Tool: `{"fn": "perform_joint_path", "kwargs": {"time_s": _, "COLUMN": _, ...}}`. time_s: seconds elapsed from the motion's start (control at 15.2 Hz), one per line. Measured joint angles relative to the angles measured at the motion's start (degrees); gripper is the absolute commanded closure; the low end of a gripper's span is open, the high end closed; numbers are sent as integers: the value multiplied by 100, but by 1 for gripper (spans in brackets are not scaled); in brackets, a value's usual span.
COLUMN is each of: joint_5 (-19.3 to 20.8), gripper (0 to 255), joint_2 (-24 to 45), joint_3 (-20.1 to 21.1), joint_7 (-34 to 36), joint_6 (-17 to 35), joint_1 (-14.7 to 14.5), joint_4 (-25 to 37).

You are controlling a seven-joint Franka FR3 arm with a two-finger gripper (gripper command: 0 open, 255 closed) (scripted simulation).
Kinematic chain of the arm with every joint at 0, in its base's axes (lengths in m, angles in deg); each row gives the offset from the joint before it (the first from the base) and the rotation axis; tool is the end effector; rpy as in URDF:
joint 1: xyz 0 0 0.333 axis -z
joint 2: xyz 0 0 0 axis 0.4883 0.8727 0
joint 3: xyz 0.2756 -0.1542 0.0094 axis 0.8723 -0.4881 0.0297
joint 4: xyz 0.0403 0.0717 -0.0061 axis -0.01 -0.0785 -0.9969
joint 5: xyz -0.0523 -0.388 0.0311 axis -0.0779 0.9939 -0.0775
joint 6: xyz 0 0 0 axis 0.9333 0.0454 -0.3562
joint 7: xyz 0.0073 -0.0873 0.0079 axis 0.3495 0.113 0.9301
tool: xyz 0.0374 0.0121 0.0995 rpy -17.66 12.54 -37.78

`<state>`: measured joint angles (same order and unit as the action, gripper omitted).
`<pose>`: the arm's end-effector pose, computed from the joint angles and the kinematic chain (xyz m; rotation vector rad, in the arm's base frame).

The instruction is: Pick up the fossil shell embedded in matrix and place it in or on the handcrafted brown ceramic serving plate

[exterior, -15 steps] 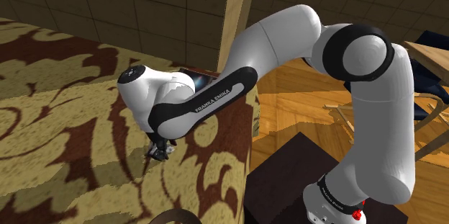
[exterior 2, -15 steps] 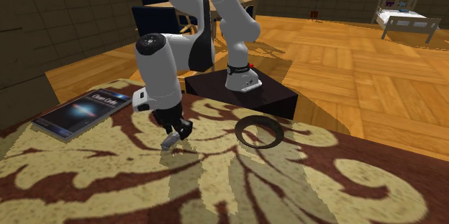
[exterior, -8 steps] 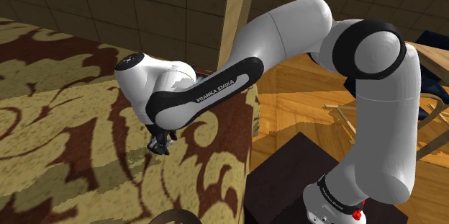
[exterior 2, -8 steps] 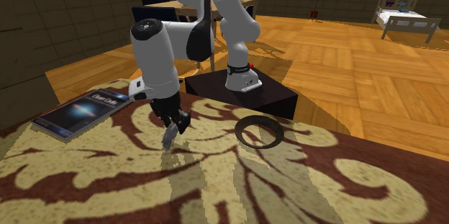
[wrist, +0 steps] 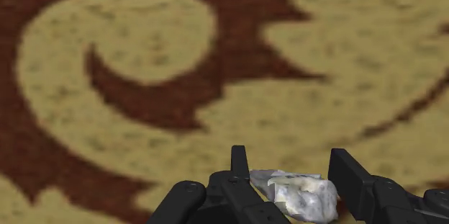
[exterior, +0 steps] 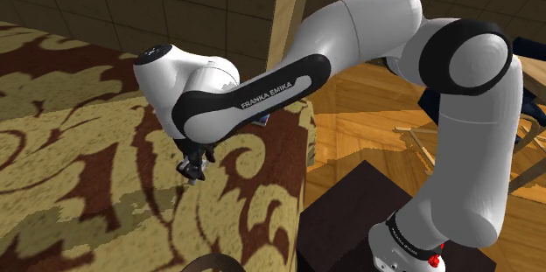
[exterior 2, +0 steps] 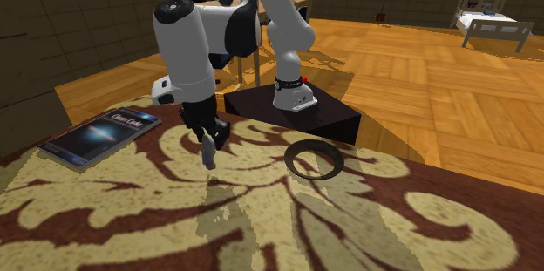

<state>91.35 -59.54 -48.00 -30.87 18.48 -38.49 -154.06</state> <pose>0.4810 0.4165 0.3328 2.8528 0.8917 -0.2303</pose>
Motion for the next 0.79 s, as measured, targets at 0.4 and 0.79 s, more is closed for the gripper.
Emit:
{"fn": "perform_joint_path", "kwargs": {"time_s": 0.4, "joint_5": -211, "gripper": 255, "joint_2": -351, "joint_3": 172, "joint_7": 113, "joint_6": -107, "joint_1": -4, "joint_4": -212}}
{"fn": "perform_joint_path", "kwargs": {"time_s": 0.79, "joint_5": -532, "gripper": 255, "joint_2": -843, "joint_3": 505, "joint_7": 629, "joint_6": 161, "joint_1": -179, "joint_4": -941}}
